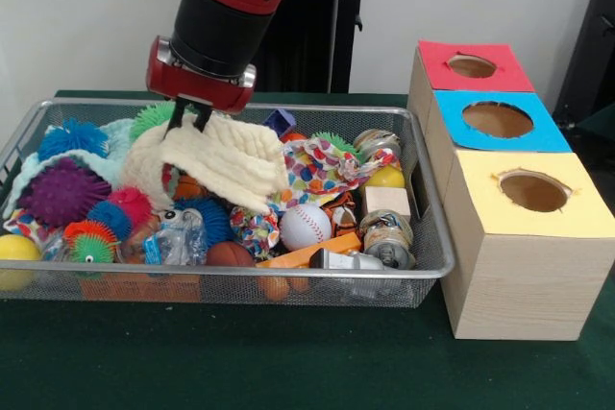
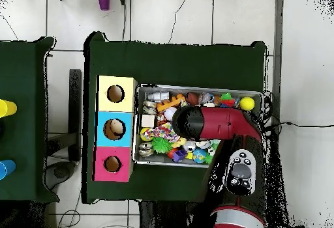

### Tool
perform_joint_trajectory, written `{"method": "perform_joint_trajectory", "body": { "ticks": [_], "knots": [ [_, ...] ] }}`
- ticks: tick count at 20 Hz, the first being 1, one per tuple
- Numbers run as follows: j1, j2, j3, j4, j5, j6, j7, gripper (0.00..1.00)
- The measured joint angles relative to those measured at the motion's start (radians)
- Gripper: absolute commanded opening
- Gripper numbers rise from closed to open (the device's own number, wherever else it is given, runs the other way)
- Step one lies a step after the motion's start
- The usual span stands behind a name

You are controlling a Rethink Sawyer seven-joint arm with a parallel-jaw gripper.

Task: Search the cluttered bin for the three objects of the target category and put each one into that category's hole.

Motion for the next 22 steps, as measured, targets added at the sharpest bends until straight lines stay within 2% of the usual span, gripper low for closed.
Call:
{"method": "perform_joint_trajectory", "body": {
  "ticks": [20, 21, 22],
  "knots": [
    [-0.042, 0.008, 0.000, 0.000, -0.046, 0.000, 0.000, 0.00],
    [-0.042, 0.008, 0.000, 0.000, -0.052, 0.000, 0.000, 1.00],
    [-0.042, 0.008, 0.000, 0.000, -0.053, 0.000, 0.000, 1.00]
  ]
}}
